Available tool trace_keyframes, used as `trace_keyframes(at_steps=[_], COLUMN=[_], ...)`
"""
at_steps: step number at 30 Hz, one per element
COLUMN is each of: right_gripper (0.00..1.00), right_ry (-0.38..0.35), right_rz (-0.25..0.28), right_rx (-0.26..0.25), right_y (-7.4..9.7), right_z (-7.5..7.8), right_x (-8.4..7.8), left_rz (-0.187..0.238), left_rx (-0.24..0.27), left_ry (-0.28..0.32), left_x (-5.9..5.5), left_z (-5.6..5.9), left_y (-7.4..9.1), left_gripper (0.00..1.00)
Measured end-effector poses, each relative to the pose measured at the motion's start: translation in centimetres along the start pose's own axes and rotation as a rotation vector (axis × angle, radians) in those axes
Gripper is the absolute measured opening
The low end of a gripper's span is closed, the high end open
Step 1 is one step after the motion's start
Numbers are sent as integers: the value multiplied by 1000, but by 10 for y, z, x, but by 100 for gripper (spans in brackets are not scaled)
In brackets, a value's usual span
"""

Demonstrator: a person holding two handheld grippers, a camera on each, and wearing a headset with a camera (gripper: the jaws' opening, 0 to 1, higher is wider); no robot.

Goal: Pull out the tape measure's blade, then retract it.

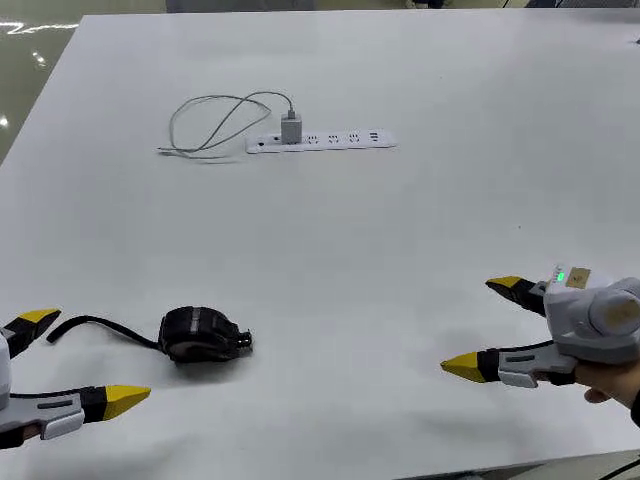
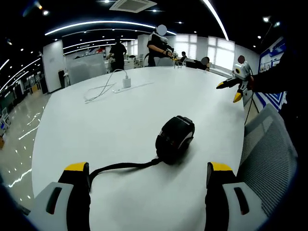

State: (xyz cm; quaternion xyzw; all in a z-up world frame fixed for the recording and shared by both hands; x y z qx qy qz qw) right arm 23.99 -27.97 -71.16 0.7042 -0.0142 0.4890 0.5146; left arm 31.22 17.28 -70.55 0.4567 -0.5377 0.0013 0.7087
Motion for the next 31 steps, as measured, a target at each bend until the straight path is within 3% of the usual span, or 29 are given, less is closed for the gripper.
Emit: trace_keyframes(at_steps=[8,16,31], right_gripper=[99,99,99], right_ry=[34,34,63], right_rz=[-12,-26,-17], right_rx=[-6,-2,17], right_y=[10,17,22], right_z=[0,3,3], right_x=[-5,-11,-2], left_rz=[-4,-7,-12], left_rx=[-2,-1,2], left_ry=[-24,-37,-41], left_x=[1,0,-7], left_z=[3,5,7], left_y=[5,4,13], left_gripper=[99,99,99])
Point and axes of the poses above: the centre of the closed fingertips' face, and the gripper's own axes: y roughly backward along the fingers, z roughly to its right, x roughly out of its top, the point moved 4 cm from there along y, roughly backward along the fingers, and after that the axes turned 5 degrees about -z, right-handed, at the moved point
